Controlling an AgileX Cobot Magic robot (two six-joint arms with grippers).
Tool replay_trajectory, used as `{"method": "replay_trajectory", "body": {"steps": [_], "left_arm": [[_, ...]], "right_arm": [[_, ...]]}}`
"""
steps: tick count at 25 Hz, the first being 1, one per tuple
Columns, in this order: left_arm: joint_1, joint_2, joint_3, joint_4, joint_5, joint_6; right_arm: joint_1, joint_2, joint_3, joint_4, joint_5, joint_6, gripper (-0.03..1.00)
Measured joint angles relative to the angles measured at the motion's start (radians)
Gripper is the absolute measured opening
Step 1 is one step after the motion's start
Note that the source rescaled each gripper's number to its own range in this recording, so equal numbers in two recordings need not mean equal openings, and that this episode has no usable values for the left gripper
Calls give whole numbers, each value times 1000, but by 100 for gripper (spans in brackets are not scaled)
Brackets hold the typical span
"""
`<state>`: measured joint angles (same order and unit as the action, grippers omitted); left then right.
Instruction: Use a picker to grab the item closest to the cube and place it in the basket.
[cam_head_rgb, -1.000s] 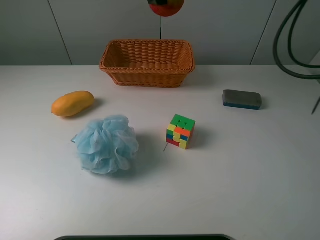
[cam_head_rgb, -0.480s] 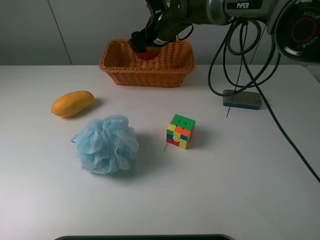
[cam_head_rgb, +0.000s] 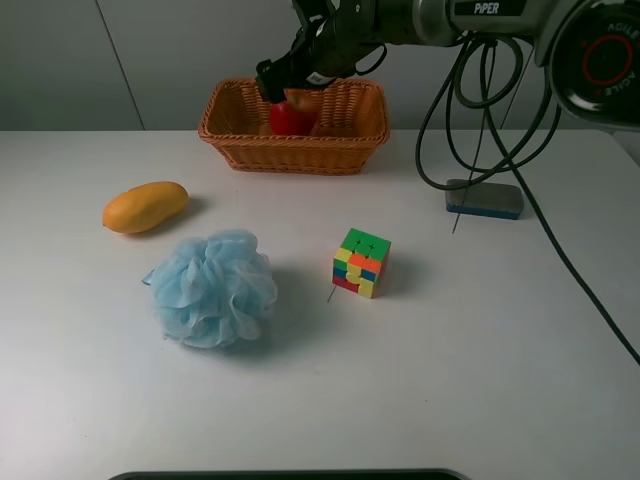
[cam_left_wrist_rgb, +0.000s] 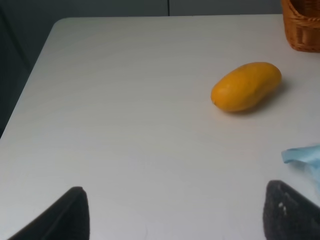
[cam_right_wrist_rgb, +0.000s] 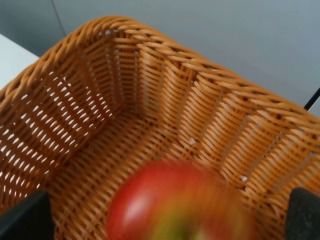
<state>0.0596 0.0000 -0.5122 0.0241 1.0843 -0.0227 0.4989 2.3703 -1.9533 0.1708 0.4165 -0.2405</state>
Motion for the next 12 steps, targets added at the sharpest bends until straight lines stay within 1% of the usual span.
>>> {"method": "replay_trajectory", "body": {"steps": [7, 10, 12], "left_arm": [[0, 0, 0, 0, 0, 0], [0, 0, 0, 0, 0, 0], [0, 0, 0, 0, 0, 0]], "right_arm": [[0, -10, -2, -4, 26, -5, 100], [0, -54, -4, -30, 93, -7, 100], [0, -109, -4, -55, 167, -7, 100]]}}
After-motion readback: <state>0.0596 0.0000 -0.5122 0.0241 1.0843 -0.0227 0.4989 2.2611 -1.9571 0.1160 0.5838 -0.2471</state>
